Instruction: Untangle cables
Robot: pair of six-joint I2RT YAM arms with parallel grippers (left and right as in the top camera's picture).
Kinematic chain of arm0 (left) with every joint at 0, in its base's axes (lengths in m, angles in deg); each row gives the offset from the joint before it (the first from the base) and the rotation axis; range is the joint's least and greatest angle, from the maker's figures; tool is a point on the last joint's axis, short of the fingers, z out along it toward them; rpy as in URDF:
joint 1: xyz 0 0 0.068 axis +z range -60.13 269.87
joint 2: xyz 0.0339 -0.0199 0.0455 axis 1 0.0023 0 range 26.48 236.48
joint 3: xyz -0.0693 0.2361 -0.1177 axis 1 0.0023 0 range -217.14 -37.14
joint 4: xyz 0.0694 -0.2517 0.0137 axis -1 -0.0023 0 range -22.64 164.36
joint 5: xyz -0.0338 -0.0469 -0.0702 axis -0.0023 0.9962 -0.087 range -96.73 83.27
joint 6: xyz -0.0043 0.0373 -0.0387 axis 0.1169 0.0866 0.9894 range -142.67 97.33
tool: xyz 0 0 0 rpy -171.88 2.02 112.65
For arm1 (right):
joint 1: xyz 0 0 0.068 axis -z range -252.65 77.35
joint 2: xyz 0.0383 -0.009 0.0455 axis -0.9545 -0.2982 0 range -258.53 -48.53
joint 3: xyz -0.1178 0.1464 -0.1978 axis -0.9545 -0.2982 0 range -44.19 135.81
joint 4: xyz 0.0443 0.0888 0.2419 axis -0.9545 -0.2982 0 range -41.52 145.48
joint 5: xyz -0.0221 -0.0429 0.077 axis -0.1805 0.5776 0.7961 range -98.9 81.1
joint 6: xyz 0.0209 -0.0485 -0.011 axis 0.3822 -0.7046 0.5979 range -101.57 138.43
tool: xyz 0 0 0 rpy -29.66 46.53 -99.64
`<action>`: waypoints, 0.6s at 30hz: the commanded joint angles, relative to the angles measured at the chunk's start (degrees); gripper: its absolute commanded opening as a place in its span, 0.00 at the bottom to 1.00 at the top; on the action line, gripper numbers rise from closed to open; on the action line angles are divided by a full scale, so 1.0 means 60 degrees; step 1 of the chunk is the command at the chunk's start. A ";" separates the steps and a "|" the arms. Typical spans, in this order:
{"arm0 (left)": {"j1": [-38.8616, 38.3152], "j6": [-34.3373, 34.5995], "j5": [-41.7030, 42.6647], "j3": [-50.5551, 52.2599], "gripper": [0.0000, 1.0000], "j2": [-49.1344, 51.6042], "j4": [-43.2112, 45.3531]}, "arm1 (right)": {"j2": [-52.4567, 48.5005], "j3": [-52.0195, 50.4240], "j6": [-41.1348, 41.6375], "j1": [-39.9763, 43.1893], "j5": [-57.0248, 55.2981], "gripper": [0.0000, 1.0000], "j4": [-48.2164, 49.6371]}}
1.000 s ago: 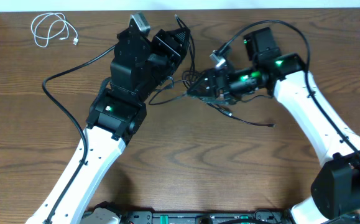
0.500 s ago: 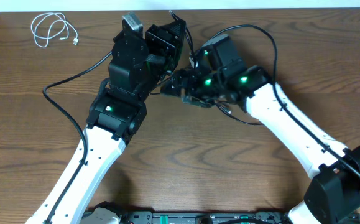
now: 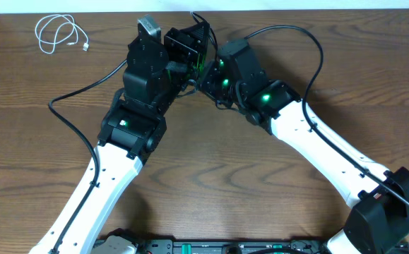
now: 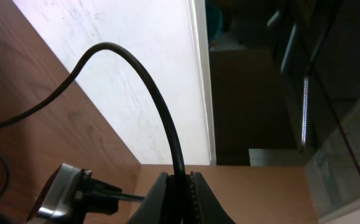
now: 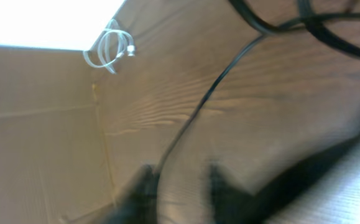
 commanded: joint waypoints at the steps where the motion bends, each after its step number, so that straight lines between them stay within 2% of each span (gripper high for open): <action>1: 0.0033 0.0080 -0.0270 -0.0124 0.07 -0.0044 -0.0153 | 0.0237 0.0076 -0.0055 -0.0055 -0.0452 0.01 -0.0474; 7: 0.0331 0.0040 -0.1304 -0.0124 0.08 -0.0044 -0.1501 | 0.0412 0.0076 -0.1446 0.0193 -0.0386 0.01 -0.2368; 14: 0.1548 -0.1993 -0.1253 -0.0124 0.07 -0.0062 -0.3534 | 0.1450 0.0076 -0.4819 0.1209 -0.0401 0.01 -0.4816; 18: 0.2167 -0.3180 -0.0328 -0.0124 0.07 -0.0131 -0.4426 | 0.2240 0.0076 -0.5348 0.2645 -0.0816 0.01 -0.6058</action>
